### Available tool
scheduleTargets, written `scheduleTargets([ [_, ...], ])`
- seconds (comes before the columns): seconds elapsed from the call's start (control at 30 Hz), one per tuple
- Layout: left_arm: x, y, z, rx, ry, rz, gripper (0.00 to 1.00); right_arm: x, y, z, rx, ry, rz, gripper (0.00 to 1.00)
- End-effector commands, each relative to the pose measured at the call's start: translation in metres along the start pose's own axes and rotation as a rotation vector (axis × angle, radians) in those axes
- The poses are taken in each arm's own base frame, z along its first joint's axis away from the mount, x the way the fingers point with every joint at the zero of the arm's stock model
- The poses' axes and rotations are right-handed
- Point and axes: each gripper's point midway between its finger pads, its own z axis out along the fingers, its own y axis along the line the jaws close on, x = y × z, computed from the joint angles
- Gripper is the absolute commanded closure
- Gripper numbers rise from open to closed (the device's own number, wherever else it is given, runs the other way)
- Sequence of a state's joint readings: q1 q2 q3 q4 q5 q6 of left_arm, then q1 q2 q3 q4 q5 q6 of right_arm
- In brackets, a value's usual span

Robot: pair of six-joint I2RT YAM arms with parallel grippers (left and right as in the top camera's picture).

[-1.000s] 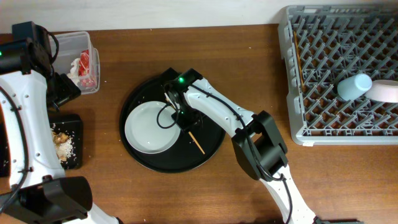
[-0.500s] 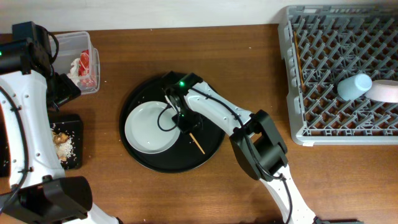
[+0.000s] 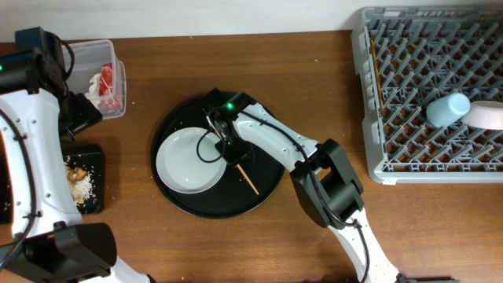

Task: Sort waste into correct bins and load items into the dishwasher rack
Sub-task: 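Reach the right gripper to the remaining chopstick and grasp it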

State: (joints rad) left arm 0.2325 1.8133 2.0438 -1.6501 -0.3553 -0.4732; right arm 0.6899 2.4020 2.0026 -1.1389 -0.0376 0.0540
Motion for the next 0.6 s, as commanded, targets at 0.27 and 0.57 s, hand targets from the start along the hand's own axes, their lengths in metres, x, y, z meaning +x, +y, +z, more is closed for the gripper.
scheduleTargets([
  [0.27,-0.001,0.004,-0.004,0.001,-0.012,-0.023,0.01,-0.008,-0.016,-0.01,0.083,-0.05,0.065,0.61],
  [0.57,-0.001,0.004,-0.004,0.002,-0.013,-0.023,0.01,-0.017,-0.057,-0.012,0.12,-0.086,0.139,0.61],
])
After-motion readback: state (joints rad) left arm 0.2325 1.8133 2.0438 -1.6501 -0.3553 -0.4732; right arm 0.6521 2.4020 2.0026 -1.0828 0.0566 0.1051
